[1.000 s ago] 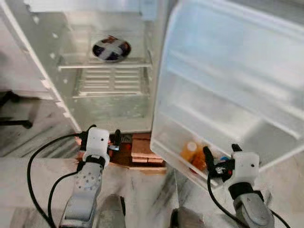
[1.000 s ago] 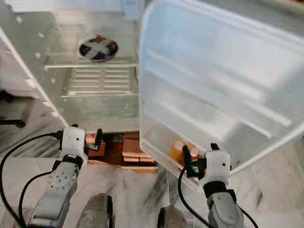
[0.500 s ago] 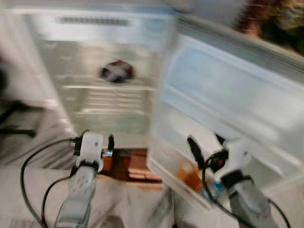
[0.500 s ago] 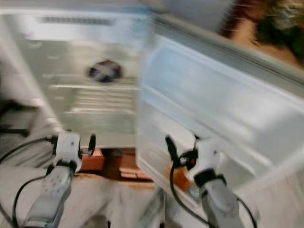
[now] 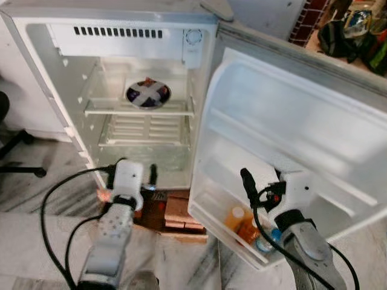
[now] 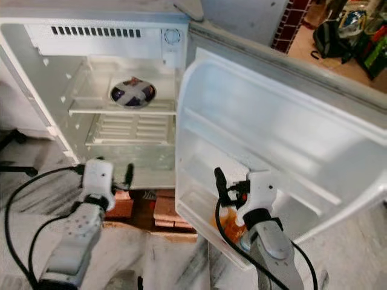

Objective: Restocking fridge

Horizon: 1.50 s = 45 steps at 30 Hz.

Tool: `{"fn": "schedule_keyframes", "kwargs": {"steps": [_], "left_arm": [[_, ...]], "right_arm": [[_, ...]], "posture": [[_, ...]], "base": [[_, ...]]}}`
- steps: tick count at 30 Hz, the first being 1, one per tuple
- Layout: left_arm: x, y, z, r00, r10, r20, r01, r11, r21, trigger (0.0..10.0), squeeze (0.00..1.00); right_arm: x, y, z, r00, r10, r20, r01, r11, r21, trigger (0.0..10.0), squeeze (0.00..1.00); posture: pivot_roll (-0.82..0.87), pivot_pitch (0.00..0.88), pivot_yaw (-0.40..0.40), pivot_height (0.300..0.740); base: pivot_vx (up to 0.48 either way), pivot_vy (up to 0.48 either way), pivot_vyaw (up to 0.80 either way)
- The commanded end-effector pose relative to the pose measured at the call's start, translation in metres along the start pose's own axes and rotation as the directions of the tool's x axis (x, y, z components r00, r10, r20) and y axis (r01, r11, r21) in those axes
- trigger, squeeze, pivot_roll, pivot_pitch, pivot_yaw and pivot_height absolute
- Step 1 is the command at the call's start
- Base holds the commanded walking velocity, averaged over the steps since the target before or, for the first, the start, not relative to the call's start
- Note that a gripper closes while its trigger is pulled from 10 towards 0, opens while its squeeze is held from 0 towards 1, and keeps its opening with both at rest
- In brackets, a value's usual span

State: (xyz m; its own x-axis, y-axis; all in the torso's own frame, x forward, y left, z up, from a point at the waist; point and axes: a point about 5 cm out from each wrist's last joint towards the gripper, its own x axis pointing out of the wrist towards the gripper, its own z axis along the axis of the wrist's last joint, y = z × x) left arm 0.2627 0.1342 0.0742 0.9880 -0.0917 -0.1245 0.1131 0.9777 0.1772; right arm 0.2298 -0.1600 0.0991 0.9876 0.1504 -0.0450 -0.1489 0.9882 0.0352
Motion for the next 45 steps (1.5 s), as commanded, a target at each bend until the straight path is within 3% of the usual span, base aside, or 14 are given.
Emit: {"fn": "schedule_keyframes", "kwargs": {"steps": [1, 5, 8, 21, 34, 37, 42, 45], "left_arm": [[-0.003, 0.003, -0.006, 1.0, 0.009, -0.028, -0.008, 1.0, 0.014, 10.0, 0.0], [-0.003, 0.003, -0.006, 1.0, 0.009, -0.028, -0.008, 1.0, 0.016, 10.0, 0.0], [-0.003, 0.002, -0.008, 0.999, 0.007, -0.033, -0.007, 1.0, 0.018, 10.0, 0.0], [-0.004, 0.0, -0.008, 0.999, 0.005, -0.036, -0.004, 1.0, 0.026, 10.0, 0.0], [-0.002, -0.001, -0.008, 0.999, 0.004, -0.035, -0.003, 0.999, 0.033, 10.0, 0.0], [-0.002, -0.001, -0.005, 1.0, 0.002, -0.008, -0.002, 1.0, 0.012, 10.0, 0.0], [-0.001, -0.001, -0.003, 1.0, -0.016, 0.013, 0.016, 0.998, 0.056, 10.0, 0.0], [0.0, -0.001, -0.002, 0.999, -0.025, 0.02, 0.024, 1.0, 0.014, 10.0, 0.0]], "right_arm": [[0.003, -0.003, -0.002, 0.999, -0.043, -0.007, 0.043, 0.999, -0.031, 10.0, 0.0], [0.007, -0.006, -0.003, 0.997, -0.072, -0.007, 0.072, 0.997, 0.038, 10.0, 0.0], [0.01, -0.002, -0.001, 1.0, -0.013, 0.003, 0.013, 0.999, 0.034, 10.0, 0.0], [0.015, -0.007, 0.004, 0.998, -0.06, 0.025, 0.058, 0.996, 0.073, 10.0, 0.0], [0.022, -0.009, 0.009, 0.995, -0.08, 0.055, 0.076, 0.994, 0.077, 10.0, 0.0], [0.023, -0.008, 0.011, 0.995, -0.077, 0.066, 0.075, 0.997, 0.034, 10.0, 0.0], [0.028, -0.009, 0.015, 0.992, -0.092, 0.087, 0.088, 0.995, 0.052, 10.0, 0.0], [0.029, -0.008, 0.016, 0.992, -0.085, 0.092, 0.08, 0.995, 0.064, 10.0, 0.0]], "posture": [[0.11, 0.072, -0.02, 0.74], [0.11, 0.077, -0.021, 0.74], [0.11, 0.077, -0.021, 0.74], [0.11, 0.08, -0.022, 0.74], [0.11, 0.078, -0.022, 0.74], [0.11, 0.078, -0.021, 0.74], [0.11, 0.076, -0.02, 0.74], [0.11, 0.077, -0.022, 0.74]], "base": [[-0.281, 0.0, 0.0], [-0.303, 0.0, 0.0], [-0.294, 0.0, 0.0], [-0.291, 0.0, 0.0], [-0.304, 0.0, 0.0], [0.0, 0.0, 0.0], [0.0, 0.0, 0.0], [0.0, -0.182, 0.0]]}}
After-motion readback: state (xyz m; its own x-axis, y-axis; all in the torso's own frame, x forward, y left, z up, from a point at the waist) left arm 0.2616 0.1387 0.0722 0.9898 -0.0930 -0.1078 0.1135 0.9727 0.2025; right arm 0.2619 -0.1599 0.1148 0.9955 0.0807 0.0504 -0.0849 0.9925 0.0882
